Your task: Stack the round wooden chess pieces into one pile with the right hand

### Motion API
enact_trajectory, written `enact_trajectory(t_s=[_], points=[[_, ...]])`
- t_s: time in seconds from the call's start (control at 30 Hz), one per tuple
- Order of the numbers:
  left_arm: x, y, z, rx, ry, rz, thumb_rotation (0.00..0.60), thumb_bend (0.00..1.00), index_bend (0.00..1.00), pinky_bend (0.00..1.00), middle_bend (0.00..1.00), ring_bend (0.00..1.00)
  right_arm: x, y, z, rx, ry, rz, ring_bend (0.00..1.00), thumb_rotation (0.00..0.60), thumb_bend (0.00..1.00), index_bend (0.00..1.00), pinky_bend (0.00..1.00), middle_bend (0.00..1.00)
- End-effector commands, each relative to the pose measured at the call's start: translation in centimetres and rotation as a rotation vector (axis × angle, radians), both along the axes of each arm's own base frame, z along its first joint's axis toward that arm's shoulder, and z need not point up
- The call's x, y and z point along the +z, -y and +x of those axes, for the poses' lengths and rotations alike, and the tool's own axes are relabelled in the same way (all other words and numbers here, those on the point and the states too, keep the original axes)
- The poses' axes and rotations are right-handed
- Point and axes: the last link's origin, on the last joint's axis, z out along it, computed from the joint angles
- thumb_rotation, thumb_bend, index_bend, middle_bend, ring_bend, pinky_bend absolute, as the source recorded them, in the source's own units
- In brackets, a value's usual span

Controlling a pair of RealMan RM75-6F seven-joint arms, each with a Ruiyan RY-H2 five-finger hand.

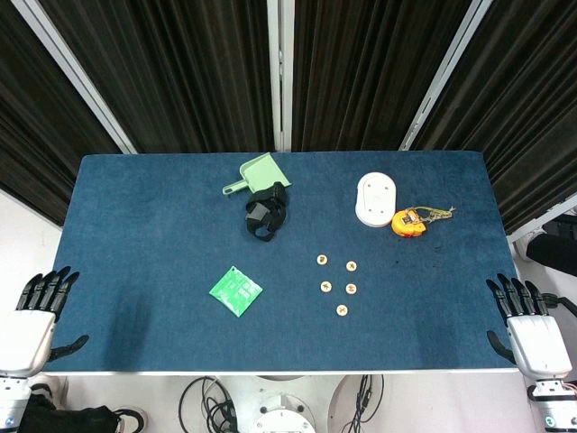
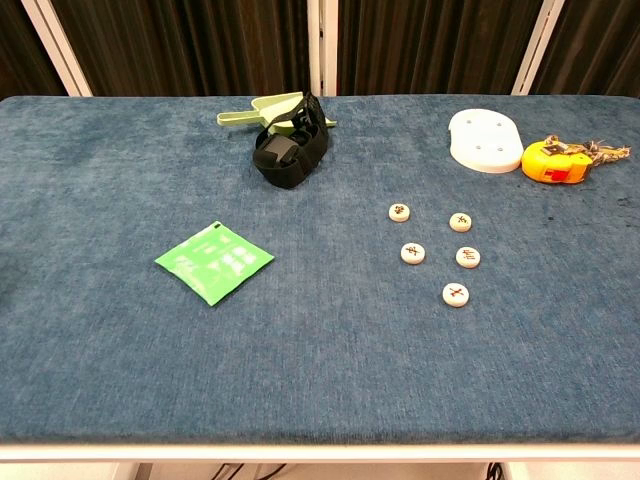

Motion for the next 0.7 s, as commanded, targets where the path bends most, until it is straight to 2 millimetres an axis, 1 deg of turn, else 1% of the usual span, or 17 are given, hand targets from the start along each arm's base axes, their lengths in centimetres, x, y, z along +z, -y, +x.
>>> enact_trajectory(t_s=[0.03, 0.17, 0.3, 0.4, 0.5, 0.6, 0.7], points=[[0.0, -0.1, 0.0, 0.001, -0.003, -0.002, 0.6, 0.06, 0.0, 0.0, 0.0, 0.0, 0.1, 0.1, -0.1, -0.004, 0.0, -0.007, 0.0, 0.6, 0.24, 0.0, 0.0, 0.0], [0.1, 0.2, 0.3, -0.017, -0.001, 0.008, 0.6, 0.06, 0.0, 0.0, 0.0, 0.0, -0.2, 0.2, -0.2, -0.006, 0.001, -0.002, 0.0, 0.6, 0.24, 0.0, 0.0, 0.0], [0.2, 0.5, 0.5, -0.036, 0.003, 0.013, 0.6, 0.06, 0.0, 0.0, 0.0, 0.0, -0.1, 0.2, 0.2, 0.009, 0.002, -0.006, 0.0, 0.6, 0.24, 0.0, 0.0, 0.0], [0.3, 0.7, 0.6, -0.042, 0.004, 0.018, 0.6, 0.06, 0.0, 0.0, 0.0, 0.0, 0.0, 0.6, 0.4, 0.015, 0.001, -0.009, 0.0, 0.6, 0.24, 0.0, 0.0, 0.0], [0.2, 0.9, 0.7, -0.043, 0.003, 0.012, 0.6, 0.06, 0.0, 0.0, 0.0, 0.0, -0.3, 1.6, 0.6, 0.014, -0.016, 0.019, 0.0, 0.6, 0.24, 0.0, 0.0, 0.0], [0.1, 1.0, 0.8, -0.049, -0.002, 0.008, 0.6, 0.06, 0.0, 0.0, 0.0, 0.0, -0.6, 2.8, 1.1, 0.032, -0.032, 0.044, 0.0, 0.6, 0.24, 0.0, 0.0, 0.0], [-0.1, 1.1, 1.0, -0.058, -0.007, 0.007, 0.6, 0.06, 0.0, 0.0, 0.0, 0.0, -1.1, 4.5, 2.7, 0.071, -0.036, 0.077, 0.0, 0.6, 0.24, 0.0, 0.0, 0.0]])
